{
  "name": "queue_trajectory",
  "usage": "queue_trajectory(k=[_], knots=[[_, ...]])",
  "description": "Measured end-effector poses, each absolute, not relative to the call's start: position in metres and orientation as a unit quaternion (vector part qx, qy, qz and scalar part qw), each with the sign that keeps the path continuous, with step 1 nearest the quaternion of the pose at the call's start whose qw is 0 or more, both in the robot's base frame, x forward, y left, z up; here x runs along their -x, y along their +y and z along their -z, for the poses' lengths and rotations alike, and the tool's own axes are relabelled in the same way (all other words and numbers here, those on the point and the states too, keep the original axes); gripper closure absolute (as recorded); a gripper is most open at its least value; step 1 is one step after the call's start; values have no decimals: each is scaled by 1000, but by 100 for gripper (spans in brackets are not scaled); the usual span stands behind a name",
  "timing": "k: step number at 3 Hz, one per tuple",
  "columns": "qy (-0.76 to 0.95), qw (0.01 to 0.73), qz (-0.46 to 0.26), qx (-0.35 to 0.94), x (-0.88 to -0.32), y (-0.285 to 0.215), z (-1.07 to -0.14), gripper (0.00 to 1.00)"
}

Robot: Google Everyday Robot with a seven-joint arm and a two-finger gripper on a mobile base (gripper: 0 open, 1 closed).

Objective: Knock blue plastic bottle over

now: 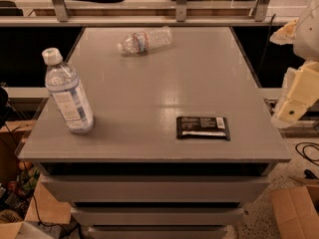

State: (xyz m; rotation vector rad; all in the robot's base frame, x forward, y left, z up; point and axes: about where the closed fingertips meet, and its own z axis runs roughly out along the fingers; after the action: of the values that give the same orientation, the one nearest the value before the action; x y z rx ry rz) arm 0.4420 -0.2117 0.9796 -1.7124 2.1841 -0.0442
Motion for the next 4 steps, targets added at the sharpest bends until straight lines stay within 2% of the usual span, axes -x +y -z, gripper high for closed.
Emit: queue_trajectory(k=[2,4], knots=[[701,271,-126,648,-463,-143,-983,0],[610,355,-284,649,-453,-43,-999,0]])
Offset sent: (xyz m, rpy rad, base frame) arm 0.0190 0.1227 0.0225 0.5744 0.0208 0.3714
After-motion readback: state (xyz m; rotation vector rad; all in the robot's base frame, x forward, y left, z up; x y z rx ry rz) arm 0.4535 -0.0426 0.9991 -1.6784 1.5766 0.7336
